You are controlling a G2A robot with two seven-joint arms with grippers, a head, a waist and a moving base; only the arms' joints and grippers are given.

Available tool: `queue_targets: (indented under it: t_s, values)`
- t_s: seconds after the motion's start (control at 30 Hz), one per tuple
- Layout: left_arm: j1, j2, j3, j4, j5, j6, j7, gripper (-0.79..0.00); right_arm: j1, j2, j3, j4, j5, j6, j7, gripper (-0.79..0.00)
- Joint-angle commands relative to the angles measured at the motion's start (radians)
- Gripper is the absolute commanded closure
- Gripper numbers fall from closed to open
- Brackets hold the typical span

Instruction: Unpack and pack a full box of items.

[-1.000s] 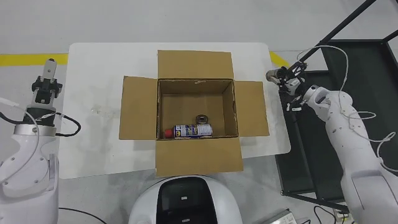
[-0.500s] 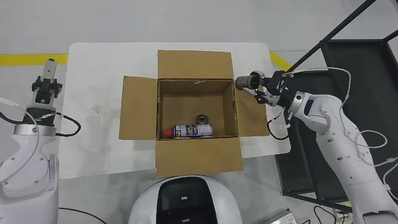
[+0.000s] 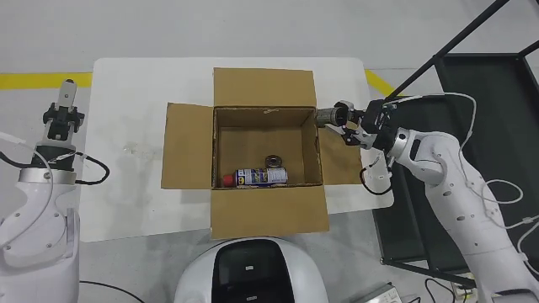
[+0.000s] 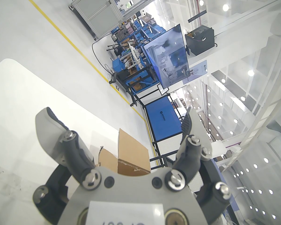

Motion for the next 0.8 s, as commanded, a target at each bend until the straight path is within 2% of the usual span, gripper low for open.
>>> queue_targets:
  t_s: [0.0,0.17,0.27,0.4,0.53,0.77]
  values:
    - [0.000,0.000,0.000,0.000,0.000,0.000,0.000,-0.785,0.000,0.000,0.000,0.000,0.000,0.000,0.000,0.000]
    - [0.000,0.000,0.000,0.000,0.000,0.000,0.000,-0.785,-0.001,-0.001,-0.007,-0.009,-0.005,0.008,0.009,0.000]
    - [0.000,0.000,0.000,0.000,0.000,0.000,0.000,-0.785,0.044,-0.007,-0.054,-0.034,-0.018,0.000,0.052,0.000]
    - [0.000,0.000,0.000,0.000,0.000,0.000,0.000,-0.785,0.167,-0.028,-0.177,-0.014,-0.014,-0.029,0.122,0.000]
    - [0.000,0.000,0.000,0.000,0.000,0.000,0.000,-0.785,0.309,-0.065,-0.333,0.064,0.012,-0.049,0.171,0.000]
    - [0.000,0.000,0.000,0.000,0.000,0.000,0.000,-0.785,0.492,-0.146,-0.581,0.211,-0.001,-0.005,0.231,0.000]
